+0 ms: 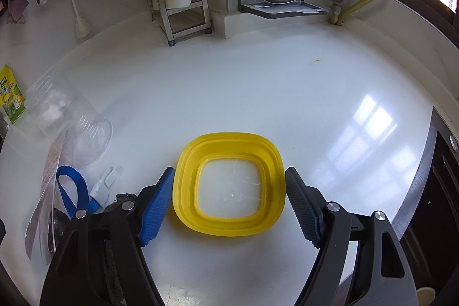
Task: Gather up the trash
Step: 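Close the right gripper on the yellow square lid, then grasp the pink receipt with the left gripper while the right gripper holds the lid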
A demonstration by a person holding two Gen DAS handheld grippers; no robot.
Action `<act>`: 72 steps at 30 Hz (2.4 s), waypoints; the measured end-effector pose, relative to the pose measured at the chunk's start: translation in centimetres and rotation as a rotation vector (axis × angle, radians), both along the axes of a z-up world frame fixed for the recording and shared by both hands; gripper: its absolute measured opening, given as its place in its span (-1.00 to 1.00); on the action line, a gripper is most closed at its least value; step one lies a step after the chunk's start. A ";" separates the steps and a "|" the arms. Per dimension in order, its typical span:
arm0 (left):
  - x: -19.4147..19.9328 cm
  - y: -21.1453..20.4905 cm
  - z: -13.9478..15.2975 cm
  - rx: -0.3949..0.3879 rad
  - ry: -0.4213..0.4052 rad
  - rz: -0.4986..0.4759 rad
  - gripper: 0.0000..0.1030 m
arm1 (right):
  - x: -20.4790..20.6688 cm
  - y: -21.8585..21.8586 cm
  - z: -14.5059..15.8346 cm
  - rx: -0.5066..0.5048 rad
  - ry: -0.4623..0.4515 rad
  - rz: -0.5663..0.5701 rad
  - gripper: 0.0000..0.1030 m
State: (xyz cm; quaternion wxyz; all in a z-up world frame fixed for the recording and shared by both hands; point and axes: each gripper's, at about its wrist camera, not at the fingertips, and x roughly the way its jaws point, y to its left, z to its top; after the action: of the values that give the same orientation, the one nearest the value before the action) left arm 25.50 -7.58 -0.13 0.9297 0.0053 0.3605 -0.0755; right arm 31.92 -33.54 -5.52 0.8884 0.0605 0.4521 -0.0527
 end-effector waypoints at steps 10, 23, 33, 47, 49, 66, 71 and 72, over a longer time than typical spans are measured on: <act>1.0 -1.0 0.3 -0.010 0.026 -0.012 0.87 | -0.4 -0.5 0.9 0.037 -0.043 -0.015 0.31; 7.7 -2.3 -0.8 -0.045 0.235 0.063 0.87 | -1.2 -1.6 2.1 0.056 -0.096 -0.037 0.31; 10.4 -2.7 -2.4 -0.023 0.331 0.103 0.87 | -1.4 -1.9 2.5 0.095 -0.112 -0.037 0.31; 11.8 -3.0 -3.4 -0.012 0.370 0.094 0.46 | -1.3 -2.1 2.5 0.104 -0.112 -0.040 0.31; 11.8 -2.8 -3.5 -0.022 0.373 0.092 0.33 | -1.3 -2.1 2.5 0.103 -0.111 -0.038 0.31; 10.1 -0.6 -2.4 -0.058 0.361 0.053 -0.73 | -1.3 -2.0 2.5 0.102 -0.108 -0.039 0.31; 9.1 0.7 -2.1 -0.086 0.386 0.060 -0.67 | -1.3 -2.0 2.5 0.102 -0.107 -0.038 0.31; 8.9 1.0 -2.1 -0.101 0.391 0.067 -0.60 | -1.3 -2.0 2.5 0.102 -0.107 -0.037 0.31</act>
State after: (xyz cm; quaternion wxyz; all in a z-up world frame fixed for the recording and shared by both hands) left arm 34.38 -6.57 -2.19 0.8431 -0.0681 0.5298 -0.0621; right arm 30.64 -35.55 -3.07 0.9059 0.1167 0.4048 -0.0429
